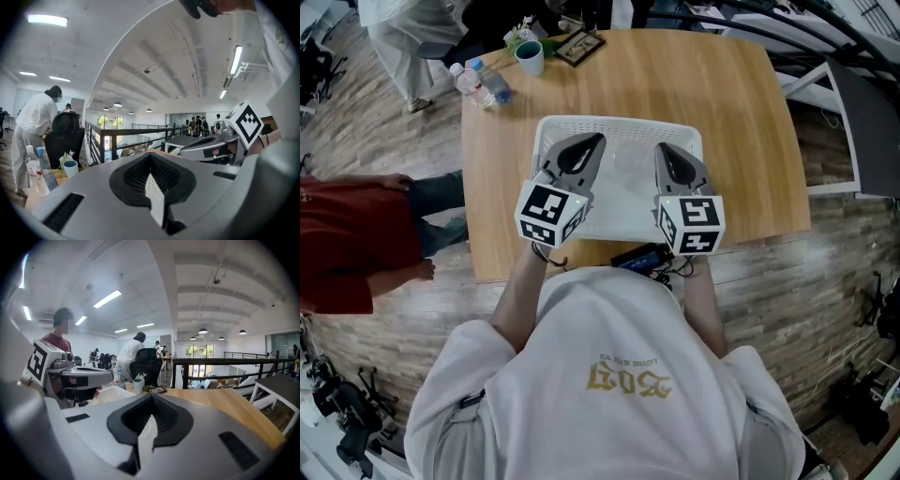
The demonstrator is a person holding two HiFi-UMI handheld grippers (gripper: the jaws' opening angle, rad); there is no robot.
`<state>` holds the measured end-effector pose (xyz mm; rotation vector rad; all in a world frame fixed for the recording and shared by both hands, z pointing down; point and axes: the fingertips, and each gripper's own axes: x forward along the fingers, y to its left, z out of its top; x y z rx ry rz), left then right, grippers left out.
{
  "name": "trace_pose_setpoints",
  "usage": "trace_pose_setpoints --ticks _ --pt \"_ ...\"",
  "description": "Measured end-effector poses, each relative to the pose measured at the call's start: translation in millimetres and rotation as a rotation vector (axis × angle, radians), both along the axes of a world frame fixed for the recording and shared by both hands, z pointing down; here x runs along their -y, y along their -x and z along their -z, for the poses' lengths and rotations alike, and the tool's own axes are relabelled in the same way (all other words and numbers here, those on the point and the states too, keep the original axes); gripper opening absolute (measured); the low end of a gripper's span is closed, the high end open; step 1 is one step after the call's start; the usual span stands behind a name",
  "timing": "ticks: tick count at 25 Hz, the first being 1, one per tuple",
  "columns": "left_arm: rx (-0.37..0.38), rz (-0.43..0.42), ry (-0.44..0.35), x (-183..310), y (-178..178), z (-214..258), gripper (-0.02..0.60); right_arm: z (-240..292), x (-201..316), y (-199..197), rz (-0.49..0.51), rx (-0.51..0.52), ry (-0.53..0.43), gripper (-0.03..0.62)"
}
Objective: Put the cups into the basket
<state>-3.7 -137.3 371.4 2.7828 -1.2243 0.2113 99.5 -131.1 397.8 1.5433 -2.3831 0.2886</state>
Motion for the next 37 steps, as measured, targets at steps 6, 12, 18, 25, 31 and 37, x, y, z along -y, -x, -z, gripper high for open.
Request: trace_pose_setpoints --ticks 6,12,18,25,31,37 --pt "-0.021 0.112 -0.161 -4.0 12.5 44.3 0.008 46.8 -8.5 -7.3 -0.056 0.047 -0.16 0.011" --pt "-0.037 0.138 -0.185 -4.0 18.2 52.0 0.008 63.7 -9.3 -7.3 -0.087 0.045 -0.239 0.01" --pt "-0.04 0.168 -0.17 -3.1 23.1 47.2 0.008 61.4 -12.0 -9.0 -0.09 0.04 -0.232 0.009" --pt "-0.059 0.164 -0.157 -3.1 21.2 45.3 0.008 60.7 -12.1 -12.6 -0.093 0.044 -0.231 0.009" --pt "-0.05 0.163 -0.153 -1.8 20.7 43.0 0.008 59.3 -11.1 -13.2 -0.089 0.042 -0.224 0.009" --pt "-0.051 0.159 -0.151 -1.8 20.5 39.7 0.008 55.1 -11.5 -14.3 -0.092 0.047 -0.218 0.009"
